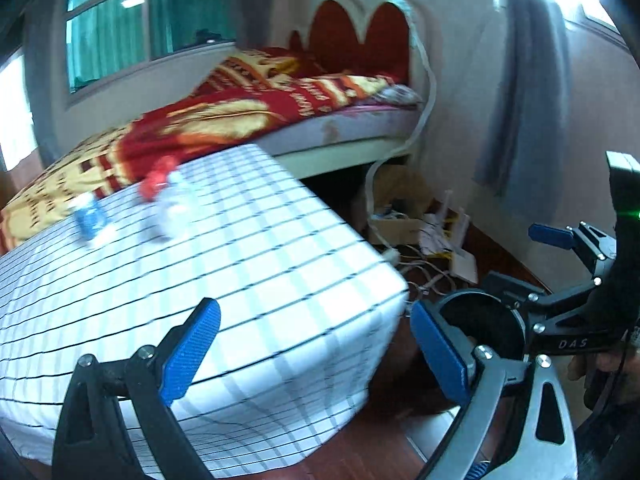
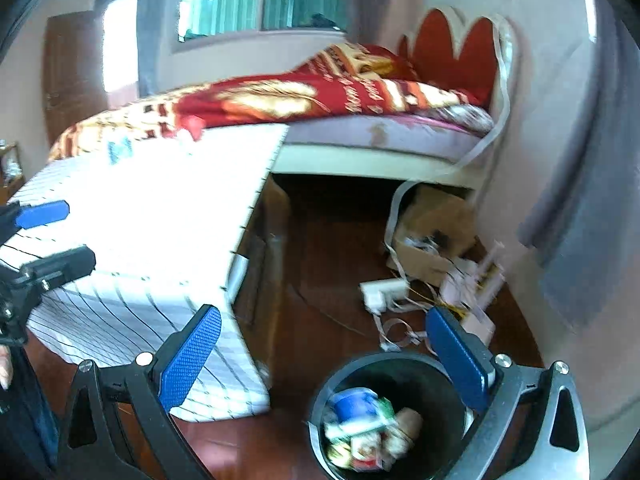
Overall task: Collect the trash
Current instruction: 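Move both open tools back toward the table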
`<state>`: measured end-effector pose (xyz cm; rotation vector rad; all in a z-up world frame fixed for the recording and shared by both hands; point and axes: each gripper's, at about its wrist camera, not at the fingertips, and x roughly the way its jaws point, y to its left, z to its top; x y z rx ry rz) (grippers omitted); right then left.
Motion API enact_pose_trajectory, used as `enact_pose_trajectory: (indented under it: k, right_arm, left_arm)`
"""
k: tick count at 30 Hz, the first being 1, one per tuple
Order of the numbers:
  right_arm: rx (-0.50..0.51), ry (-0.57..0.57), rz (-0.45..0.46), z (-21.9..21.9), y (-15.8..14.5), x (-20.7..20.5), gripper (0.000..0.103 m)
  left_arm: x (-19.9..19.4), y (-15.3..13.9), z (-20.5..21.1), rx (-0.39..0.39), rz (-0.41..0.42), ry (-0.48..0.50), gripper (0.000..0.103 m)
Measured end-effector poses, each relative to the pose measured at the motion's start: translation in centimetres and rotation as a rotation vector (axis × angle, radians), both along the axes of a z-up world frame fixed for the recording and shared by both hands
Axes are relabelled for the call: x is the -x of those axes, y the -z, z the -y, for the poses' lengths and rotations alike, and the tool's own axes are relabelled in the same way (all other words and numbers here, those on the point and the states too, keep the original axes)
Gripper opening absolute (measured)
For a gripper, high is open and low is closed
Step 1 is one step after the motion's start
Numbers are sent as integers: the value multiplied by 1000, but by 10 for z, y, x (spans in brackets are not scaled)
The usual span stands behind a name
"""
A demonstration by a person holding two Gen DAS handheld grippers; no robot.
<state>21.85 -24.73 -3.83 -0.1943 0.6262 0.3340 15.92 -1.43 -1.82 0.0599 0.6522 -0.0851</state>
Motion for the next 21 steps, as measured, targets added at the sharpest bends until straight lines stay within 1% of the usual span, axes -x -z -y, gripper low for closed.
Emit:
enact_pose_trajectory:
  k: [4,7,9,11,13,16,19,21]
  right_arm:
    - [-63,-53,0,-39,-7,-10,103]
    - [-94,-69,7,-69,-10,-16,103]
    - [-81,-96,-20,-94,-10,-20,103]
    - [-61,-99,-16,-117,-13,-22,103]
    - [-70,-124,-14,-140,-18,-27,103]
    - [-54,-171,-6,-181,-28,-32,103]
    - [-45,-213,0,-222,-34,-43,103]
    - [-41,-229,-12,-240,-33,-54,103]
  left_arm:
    - [4,2,-42,-6,6,-89,97]
    - [7,4,-75,-7,5,-161,97]
    - [10,4,-95,-11,7,-204,97]
    - [13,6,-117,-14,3,-246,97]
    - [13,7,-138,-16,-1,-283,97]
    - [9,8,-165,-22,-7,-331,97]
    - [2,9,-188,-14,-21,-366,97]
    - [-3,11,-199,-4,-25,-374,97]
